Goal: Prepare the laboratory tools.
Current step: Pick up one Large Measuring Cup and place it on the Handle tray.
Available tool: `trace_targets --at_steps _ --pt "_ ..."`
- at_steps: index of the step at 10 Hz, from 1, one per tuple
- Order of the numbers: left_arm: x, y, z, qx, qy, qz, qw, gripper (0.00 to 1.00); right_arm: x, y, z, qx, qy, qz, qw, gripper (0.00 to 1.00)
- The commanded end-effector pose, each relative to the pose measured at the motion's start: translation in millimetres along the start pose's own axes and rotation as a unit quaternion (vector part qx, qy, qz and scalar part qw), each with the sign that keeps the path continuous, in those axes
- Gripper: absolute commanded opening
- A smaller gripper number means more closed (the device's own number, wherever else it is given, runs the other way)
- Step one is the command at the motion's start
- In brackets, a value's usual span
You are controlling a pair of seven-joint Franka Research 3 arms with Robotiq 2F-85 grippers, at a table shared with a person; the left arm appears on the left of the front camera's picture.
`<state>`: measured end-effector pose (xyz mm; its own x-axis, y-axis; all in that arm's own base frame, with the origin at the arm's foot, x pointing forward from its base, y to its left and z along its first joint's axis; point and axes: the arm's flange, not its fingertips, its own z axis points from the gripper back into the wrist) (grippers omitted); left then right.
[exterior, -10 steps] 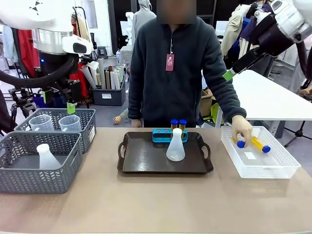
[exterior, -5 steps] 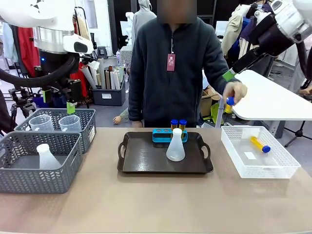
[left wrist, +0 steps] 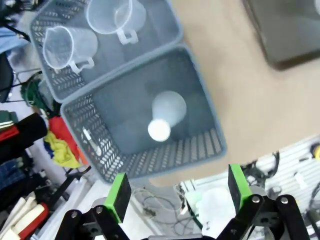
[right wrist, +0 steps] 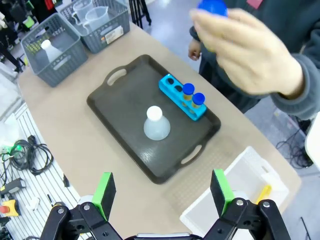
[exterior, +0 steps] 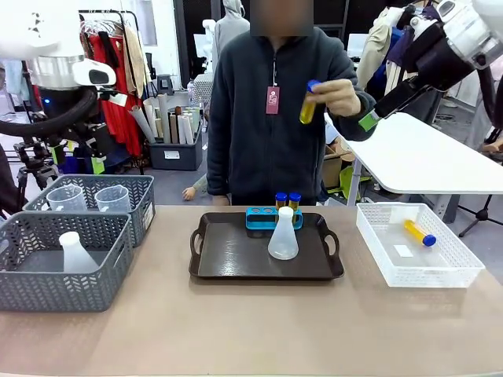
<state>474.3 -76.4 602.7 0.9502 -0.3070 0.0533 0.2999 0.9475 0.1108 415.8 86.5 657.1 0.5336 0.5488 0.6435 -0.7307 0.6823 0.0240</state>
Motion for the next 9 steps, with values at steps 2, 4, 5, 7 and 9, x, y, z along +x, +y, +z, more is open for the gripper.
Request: trace_targets --at_steps 2,4,5,7,9 --pt "27 32 -29 -0.011 -0.013 0.054 0.998 1.0 -1 0 1 0.0 -0.001 0.0 1.0 1.0" --pt "35 52 -54 -0.021 -0.028 0.07 0.997 1.0 -1 0 1 0.0 -0.001 0.0 1.0 1.0" --pt "46 63 -71 -0.024 -0.042 0.097 0.994 1.0 -1 0 1 0.0 -0.001 0.0 1.0 1.0" --pt "59 70 -93 -0.02 -0.067 0.119 0.99 1.0 -1 0 1 0.0 -0.001 0.0 1.0 1.0" --pt "66 77 -98 -0.025 -0.073 0.137 0.988 1.0 -1 0 1 0.0 -0.001 0.0 1.0 1.0"
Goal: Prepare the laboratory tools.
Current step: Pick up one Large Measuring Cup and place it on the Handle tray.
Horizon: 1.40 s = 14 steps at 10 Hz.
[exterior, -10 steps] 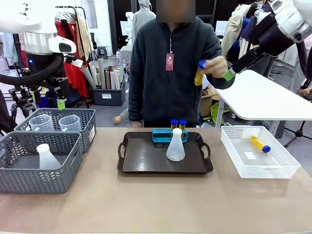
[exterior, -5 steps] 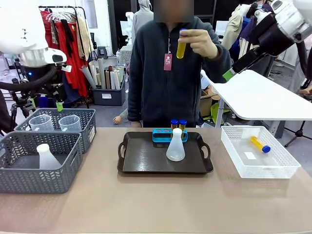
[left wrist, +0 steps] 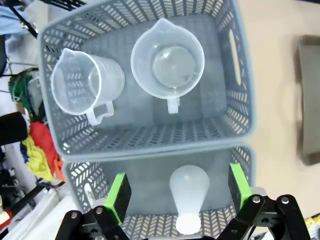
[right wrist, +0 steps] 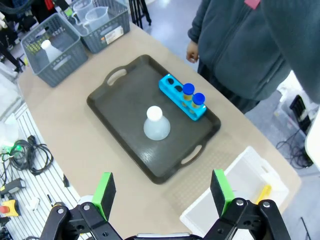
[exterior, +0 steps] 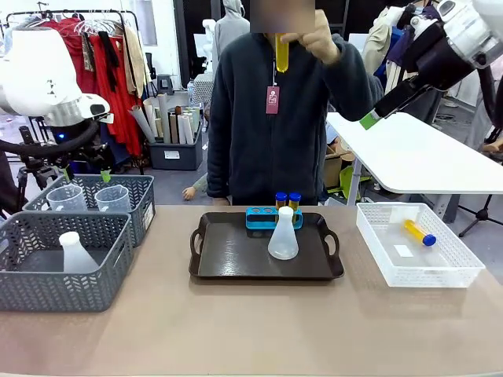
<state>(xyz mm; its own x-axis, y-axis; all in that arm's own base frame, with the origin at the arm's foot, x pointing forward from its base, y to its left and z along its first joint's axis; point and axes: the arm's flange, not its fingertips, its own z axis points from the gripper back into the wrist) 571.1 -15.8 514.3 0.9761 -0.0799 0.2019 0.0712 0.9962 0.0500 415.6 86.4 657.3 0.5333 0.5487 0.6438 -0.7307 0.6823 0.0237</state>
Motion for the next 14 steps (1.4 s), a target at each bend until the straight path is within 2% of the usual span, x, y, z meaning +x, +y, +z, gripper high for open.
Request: trace_targets --at_steps 1,2,6,7,10,14 --pt "-3 -1 12 -0.023 -0.013 0.017 1.0 1.0 -1 0 0 0.0 -0.001 0.0 1.0 1.0" --pt "0 0 0 0.0 0.0 0.0 1.0 1.0 -1 0 0 0.0 -0.001 0.0 1.0 1.0" --pt "1 -1 0 -0.004 -0.002 0.003 1.0 1.0 -1 0 0 0.0 -0.001 0.0 1.0 1.0" --pt "5 -1 -4 0.012 -0.011 -0.007 1.0 1.0 -1 0 0 0.0 -0.001 0.0 1.0 1.0" --pt "17 1 -26 0.011 -0.023 -0.031 0.999 1.0 -1 0 0 0.0 -0.001 0.0 1.0 1.0" --pt "35 14 -58 -0.004 -0.001 -0.043 0.999 1.0 -1 0 0 0.0 -0.001 0.0 1.0 1.0"
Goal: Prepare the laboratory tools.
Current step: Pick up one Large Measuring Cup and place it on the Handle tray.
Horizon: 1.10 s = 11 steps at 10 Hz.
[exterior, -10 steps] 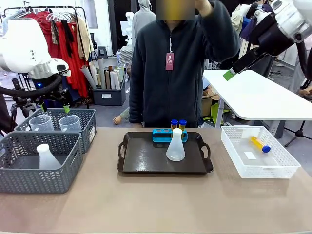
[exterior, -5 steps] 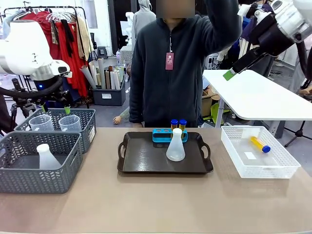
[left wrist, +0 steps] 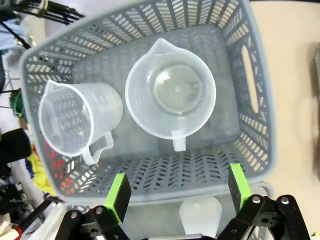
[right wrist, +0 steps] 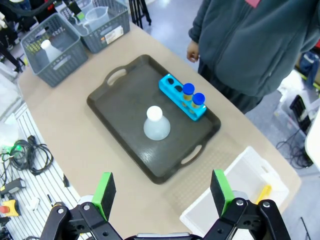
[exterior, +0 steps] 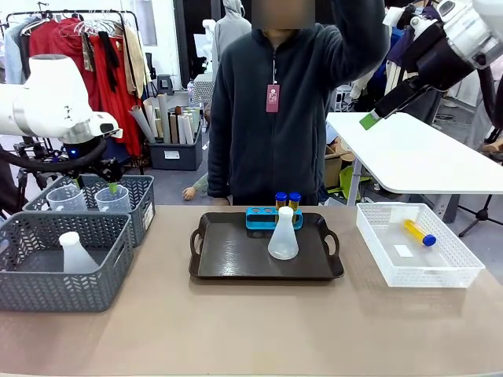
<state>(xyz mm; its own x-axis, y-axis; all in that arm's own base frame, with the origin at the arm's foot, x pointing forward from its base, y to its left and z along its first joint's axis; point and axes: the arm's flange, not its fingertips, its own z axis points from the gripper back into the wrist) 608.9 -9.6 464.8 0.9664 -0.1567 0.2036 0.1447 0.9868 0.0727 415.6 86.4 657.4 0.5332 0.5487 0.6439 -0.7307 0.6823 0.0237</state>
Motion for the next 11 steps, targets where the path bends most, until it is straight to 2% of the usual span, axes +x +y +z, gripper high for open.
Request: trace_targets --at_steps 1,11 --pt "10 10 -8 -0.015 0.008 -0.003 1.0 1.0 -1 0 0 0.0 -0.001 0.0 1.0 1.0" --pt "18 20 -64 -0.051 0.057 -0.014 0.997 1.0 -1 0 0 0.0 -0.001 0.0 1.0 1.0"
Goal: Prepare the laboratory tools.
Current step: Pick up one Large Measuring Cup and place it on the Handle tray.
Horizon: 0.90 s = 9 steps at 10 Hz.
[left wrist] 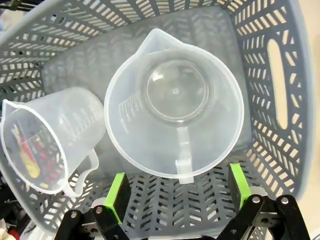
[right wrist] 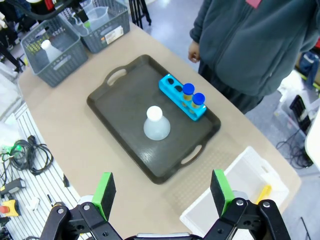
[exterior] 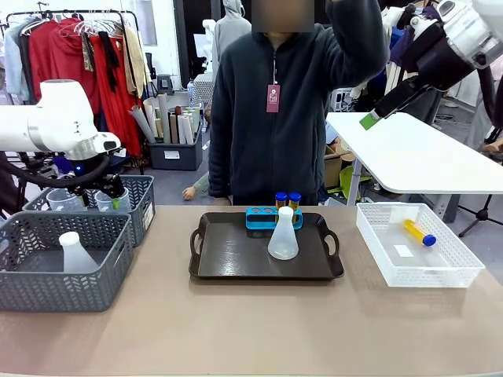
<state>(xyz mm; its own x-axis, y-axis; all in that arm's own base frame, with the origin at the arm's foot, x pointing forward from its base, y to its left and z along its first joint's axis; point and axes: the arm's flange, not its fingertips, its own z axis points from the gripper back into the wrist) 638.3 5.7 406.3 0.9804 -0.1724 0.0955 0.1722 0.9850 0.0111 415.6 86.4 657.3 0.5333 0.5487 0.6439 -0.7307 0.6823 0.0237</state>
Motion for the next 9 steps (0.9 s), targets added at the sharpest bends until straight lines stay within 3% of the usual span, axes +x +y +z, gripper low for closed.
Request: trace_targets --at_steps 1,3,8,9 --pt "4 4 -5 -0.026 0.009 -0.006 1.0 1.0 -1 0 0 0.0 -0.001 0.0 1.0 1.0" --pt "3 6 -15 -0.03 0.006 -0.013 0.999 1.0 -1 0 0 0.0 -0.001 0.0 1.0 1.0" --pt "0 3 -16 -0.028 0.003 -0.017 0.999 0.04 -1 0 0 0.0 -0.001 0.0 1.0 1.0" --pt "0 2 -16 -0.029 0.004 -0.017 0.999 0.0 -1 0 0 0.0 -0.001 0.0 1.0 1.0"
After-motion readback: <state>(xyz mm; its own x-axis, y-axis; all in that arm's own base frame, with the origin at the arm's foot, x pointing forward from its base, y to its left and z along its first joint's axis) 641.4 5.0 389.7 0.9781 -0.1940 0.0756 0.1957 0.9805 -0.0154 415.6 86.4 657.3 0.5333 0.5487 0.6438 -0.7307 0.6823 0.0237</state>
